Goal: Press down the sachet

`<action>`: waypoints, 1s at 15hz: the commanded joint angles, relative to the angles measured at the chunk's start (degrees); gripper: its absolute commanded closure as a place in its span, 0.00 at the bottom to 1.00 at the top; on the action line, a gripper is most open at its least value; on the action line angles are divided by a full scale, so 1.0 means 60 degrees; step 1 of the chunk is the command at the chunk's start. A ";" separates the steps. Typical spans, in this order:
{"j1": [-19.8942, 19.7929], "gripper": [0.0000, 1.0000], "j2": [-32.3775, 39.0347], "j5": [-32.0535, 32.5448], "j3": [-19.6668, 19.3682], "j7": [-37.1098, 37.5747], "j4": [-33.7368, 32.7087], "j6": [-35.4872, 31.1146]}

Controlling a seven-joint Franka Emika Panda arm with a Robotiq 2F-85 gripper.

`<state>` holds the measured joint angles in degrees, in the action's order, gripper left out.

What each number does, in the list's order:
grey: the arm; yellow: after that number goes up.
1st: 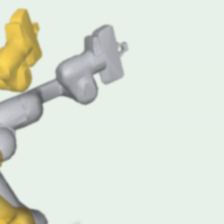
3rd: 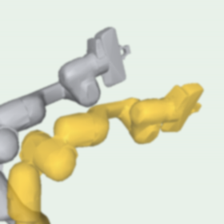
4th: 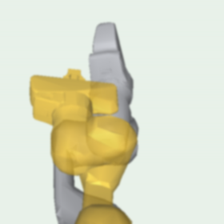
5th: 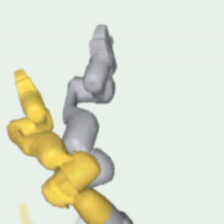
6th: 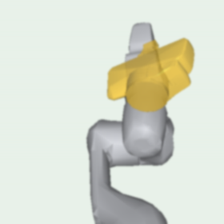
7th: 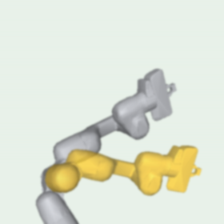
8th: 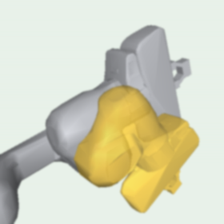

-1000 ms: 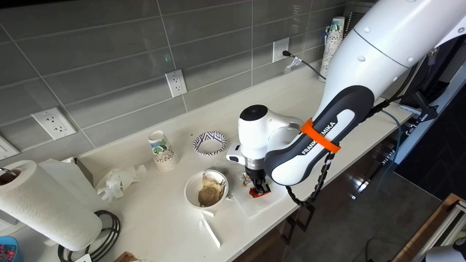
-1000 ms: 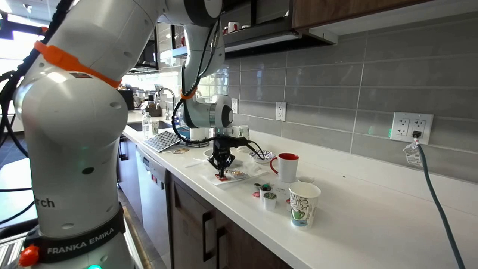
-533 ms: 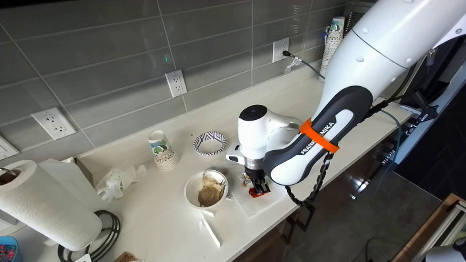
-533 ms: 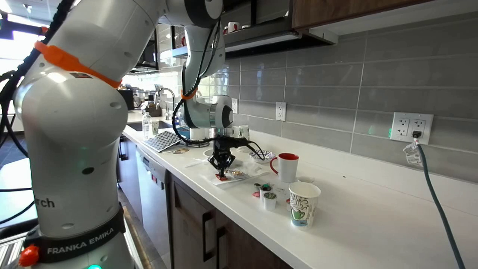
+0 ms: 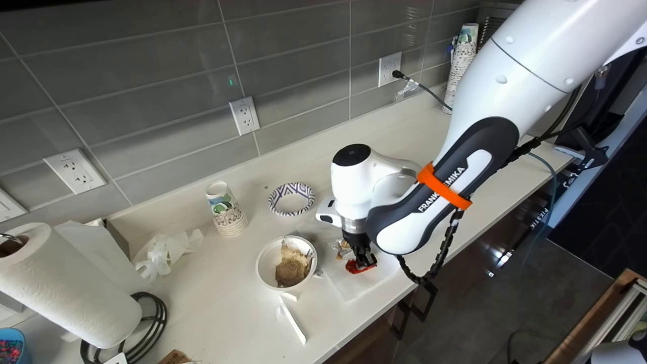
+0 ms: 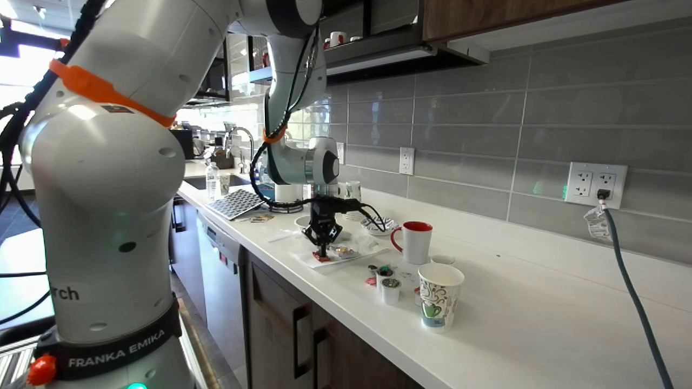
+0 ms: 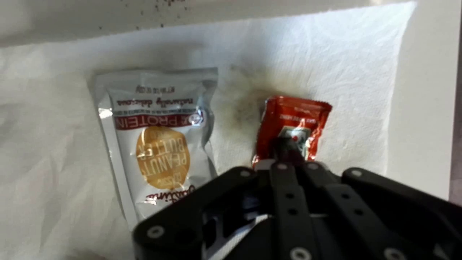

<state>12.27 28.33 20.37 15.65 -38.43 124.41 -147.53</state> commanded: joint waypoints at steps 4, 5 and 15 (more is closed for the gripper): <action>0.0062 1.00 -0.0383 0.0036 -0.0110 0.0143 0.0101 0.0741; 0.0046 1.00 -0.0361 0.0033 -0.0115 0.0148 0.0133 0.0667; -0.0067 1.00 0.0053 -0.0097 -0.0056 0.0017 0.0214 0.0301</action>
<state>12.26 27.59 20.42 15.01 -38.43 125.02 -144.78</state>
